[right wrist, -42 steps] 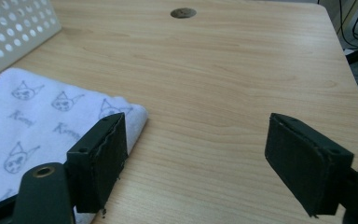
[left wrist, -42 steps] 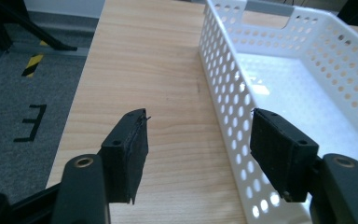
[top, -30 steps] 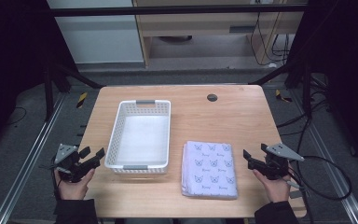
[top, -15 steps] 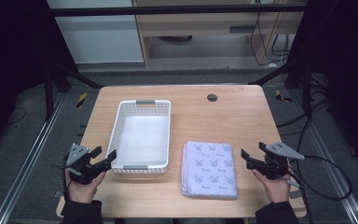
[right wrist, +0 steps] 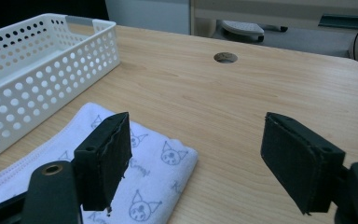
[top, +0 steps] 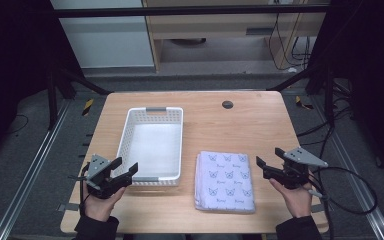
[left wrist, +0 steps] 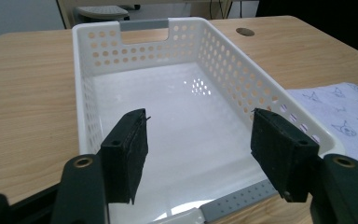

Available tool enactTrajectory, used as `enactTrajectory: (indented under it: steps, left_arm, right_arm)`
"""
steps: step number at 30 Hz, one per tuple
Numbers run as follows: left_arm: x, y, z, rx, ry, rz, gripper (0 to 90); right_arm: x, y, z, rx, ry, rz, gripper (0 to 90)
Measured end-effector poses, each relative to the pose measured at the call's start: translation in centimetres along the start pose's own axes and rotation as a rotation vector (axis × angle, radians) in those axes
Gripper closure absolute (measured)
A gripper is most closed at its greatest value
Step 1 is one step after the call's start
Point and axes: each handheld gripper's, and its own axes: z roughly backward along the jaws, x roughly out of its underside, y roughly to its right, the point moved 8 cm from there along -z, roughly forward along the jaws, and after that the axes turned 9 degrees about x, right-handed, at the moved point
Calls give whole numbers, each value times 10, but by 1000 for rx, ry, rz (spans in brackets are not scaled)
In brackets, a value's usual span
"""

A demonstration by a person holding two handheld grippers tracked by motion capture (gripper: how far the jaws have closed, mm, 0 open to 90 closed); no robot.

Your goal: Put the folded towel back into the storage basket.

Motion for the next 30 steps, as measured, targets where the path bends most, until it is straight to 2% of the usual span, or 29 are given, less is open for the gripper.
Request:
enactTrajectory:
  steps: [11, 17, 25, 30]
  left_arm:
    - [-14, 19, -7, 17, 7, -38, 358]
    - [-18, 32, -15, 33, -7, -54, 362]
    - [-22, 52, -28, 58, -16, -75, 363]
    - [-19, 64, -34, 75, -30, -90, 366]
  right_arm:
    - [-23, -6, -2, -2, 31, 3, 242]
    - [-38, -9, -4, 2, 52, -12, 231]
    - [-41, -14, -8, -1, 47, -7, 231]
    - [-39, -15, -11, -6, 32, -2, 229]
